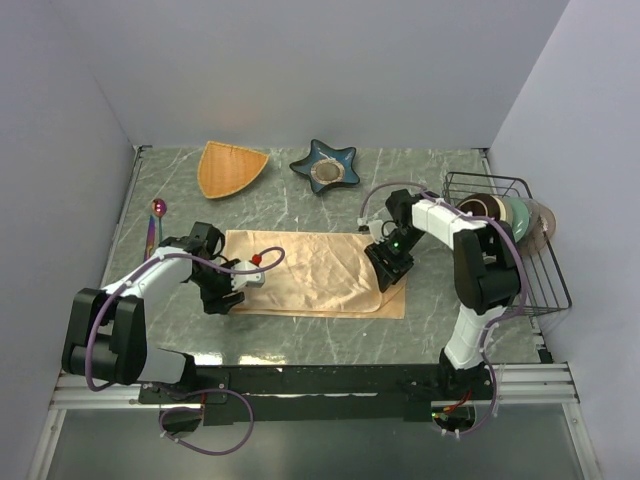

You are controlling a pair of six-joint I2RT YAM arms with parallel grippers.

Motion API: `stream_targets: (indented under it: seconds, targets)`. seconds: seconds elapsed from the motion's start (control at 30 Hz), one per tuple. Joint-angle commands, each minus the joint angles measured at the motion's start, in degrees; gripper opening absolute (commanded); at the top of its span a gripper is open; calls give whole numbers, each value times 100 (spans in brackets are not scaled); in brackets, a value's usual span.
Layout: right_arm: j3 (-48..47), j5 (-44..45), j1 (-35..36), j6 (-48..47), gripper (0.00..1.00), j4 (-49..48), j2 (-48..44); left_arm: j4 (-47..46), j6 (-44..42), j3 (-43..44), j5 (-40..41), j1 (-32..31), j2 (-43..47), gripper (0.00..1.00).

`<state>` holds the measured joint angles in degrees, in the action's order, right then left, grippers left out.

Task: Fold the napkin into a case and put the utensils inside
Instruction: Fold and flatten the napkin at the center of the board.

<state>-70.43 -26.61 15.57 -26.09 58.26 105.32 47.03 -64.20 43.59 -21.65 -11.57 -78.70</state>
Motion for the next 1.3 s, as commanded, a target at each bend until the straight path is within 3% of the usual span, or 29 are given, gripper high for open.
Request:
stream_targets:
  seconds: [0.0,0.07,0.13,0.23,0.57,0.73,0.93,1.1,1.27]
  targets:
    - [100,50,-63,-344,52,511,-528,-71,-66,35,-6,-20,65,65]
    - [240,165,-54,-450,53,598,-644,-71,-92,18,29,-20,47,64]
    - [311,226,-72,-494,62,608,-767,-106,-101,0,64,-20,12,63]
    - [346,271,-89,-538,67,660,-820,-71,-118,26,91,-20,-14,61]
    - [3,95,-318,-503,67,871,-917,8,-215,26,100,-20,206,46]
    - [100,112,-327,-459,67,784,-873,140,-250,53,29,-47,118,58]
    - [83,112,-388,-468,67,766,-820,-167,-303,-193,336,-135,179,58]
    - [30,77,-388,-450,67,757,-759,-282,-312,-264,389,-143,197,48]
    - [30,86,-388,-450,66,748,-750,-229,-373,-255,442,-144,284,26]
